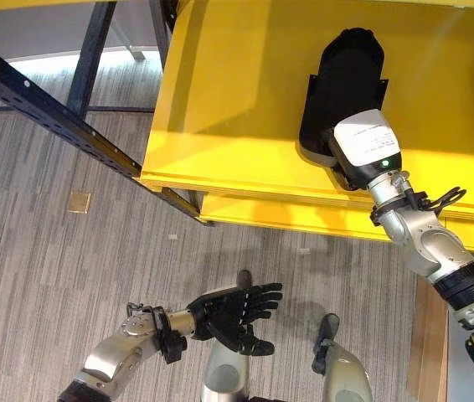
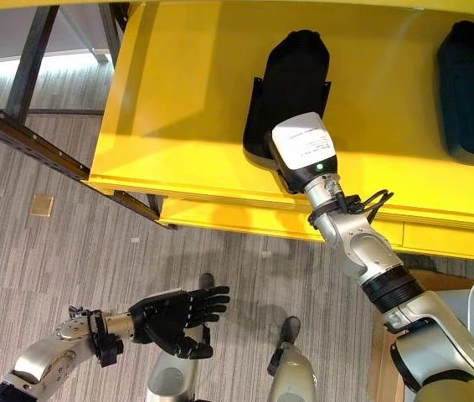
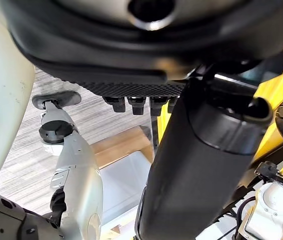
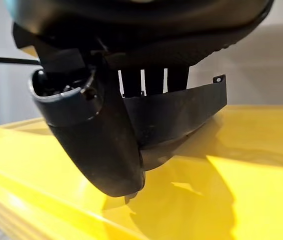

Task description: Move parts from the plastic box to the shelf.

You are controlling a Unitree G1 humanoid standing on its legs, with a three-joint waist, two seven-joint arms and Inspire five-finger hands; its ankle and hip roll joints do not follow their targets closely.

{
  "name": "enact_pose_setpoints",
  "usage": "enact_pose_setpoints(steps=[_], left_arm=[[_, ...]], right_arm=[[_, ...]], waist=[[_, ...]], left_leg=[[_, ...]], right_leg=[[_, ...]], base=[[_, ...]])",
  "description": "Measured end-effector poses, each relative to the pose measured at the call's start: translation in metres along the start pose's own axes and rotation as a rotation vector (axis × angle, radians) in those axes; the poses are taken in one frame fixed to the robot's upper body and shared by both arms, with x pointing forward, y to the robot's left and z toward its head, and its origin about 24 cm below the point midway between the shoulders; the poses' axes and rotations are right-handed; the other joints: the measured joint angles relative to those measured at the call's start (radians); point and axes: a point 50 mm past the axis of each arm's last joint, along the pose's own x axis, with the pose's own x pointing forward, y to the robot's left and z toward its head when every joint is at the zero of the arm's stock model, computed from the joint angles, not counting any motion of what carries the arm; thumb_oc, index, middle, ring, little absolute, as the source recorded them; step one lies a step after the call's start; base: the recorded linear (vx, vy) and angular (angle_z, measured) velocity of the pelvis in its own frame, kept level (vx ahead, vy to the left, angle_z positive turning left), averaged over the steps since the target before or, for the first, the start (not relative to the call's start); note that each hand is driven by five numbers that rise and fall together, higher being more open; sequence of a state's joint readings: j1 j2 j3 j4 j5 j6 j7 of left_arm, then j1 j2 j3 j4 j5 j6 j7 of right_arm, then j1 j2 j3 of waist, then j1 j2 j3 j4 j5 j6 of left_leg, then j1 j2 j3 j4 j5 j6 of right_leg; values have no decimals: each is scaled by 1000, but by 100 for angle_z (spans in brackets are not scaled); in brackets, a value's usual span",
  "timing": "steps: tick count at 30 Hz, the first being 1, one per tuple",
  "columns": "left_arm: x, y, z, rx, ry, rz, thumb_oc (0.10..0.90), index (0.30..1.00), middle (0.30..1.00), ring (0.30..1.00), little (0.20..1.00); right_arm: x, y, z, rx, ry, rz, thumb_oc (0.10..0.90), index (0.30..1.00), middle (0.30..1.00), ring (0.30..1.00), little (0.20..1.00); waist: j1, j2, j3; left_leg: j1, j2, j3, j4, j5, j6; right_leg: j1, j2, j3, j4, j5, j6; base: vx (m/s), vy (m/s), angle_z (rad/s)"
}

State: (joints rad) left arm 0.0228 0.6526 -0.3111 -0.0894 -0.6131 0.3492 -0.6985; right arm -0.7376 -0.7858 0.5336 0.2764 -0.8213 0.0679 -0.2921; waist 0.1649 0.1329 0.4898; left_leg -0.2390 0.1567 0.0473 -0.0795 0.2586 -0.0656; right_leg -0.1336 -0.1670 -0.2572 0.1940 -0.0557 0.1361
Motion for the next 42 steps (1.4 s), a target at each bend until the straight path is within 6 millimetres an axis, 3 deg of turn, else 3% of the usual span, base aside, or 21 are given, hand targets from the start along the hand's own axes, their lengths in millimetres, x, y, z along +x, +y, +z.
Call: enact_pose_setpoints(steps=[4, 8, 11, 17, 24, 32, 42], left_arm=[[-1, 0, -1, 8, 11, -8, 900, 1000, 1000, 1000, 1000], [-10, 5, -3, 39, 63, 19, 900, 1000, 1000, 1000, 1000], [-15, 7, -4, 46, 82, 23, 900, 1000, 1000, 1000, 1000], [-21, 9, -3, 47, 81, 20, 900, 1000, 1000, 1000, 1000], [-21, 10, -3, 43, 86, 23, 900, 1000, 1000, 1000, 1000], [-20, 12, 2, 54, 83, 22, 900, 1000, 1000, 1000, 1000], [-20, 12, 3, 57, 79, 18, 900, 1000, 1000, 1000, 1000]], right_arm=[[7, -2, -7, -147, -39, 17, 400, 300, 300, 300, 300], [7, -2, -25, -263, -41, 63, 400, 300, 300, 300, 300], [7, -3, -35, -297, -18, 78, 400, 300, 300, 300, 300], [0, -5, -56, -346, 27, 119, 400, 300, 300, 300, 300], [0, -6, -67, -252, 101, 102, 400, 300, 300, 300, 300], [0, -9, -69, -217, 119, 67, 400, 300, 300, 300, 300], [5, -19, -66, -290, 51, 37, 400, 300, 300, 300, 300]], waist=[[10, -22, 5], [36, -64, 5], [39, -73, 5], [38, -78, 6], [36, -79, 6], [30, -77, 7], [24, -46, 18]], left_leg=[[0, 0, -2, 0, 4, 3], [-1, 1, -5, 0, 6, 2], [-2, -1, -4, 0, 6, 3], [-2, 1, -4, 0, 9, -2], [-10, 0, -1, 0, 10, -4], [-20, -2, 1, 0, 11, -3], [-19, -4, 3, 0, 9, -1]], right_leg=[[-6, -2, -2, 15, -4, -2], [-14, -4, -2, 35, -13, -3], [-15, -5, -3, 35, -13, -3], [-15, -3, -2, 32, -13, -3], [-26, -4, 0, 33, -13, -3], [-38, -7, 3, 35, -13, -3], [-41, -11, 5, 39, -13, -3]], base=[[16, -77, 2], [4, -69, 1], [3, -62, 0], [-2, -62, -1], [-20, -5, -1], [-4, 26, 0], [-1, 11, 0]])
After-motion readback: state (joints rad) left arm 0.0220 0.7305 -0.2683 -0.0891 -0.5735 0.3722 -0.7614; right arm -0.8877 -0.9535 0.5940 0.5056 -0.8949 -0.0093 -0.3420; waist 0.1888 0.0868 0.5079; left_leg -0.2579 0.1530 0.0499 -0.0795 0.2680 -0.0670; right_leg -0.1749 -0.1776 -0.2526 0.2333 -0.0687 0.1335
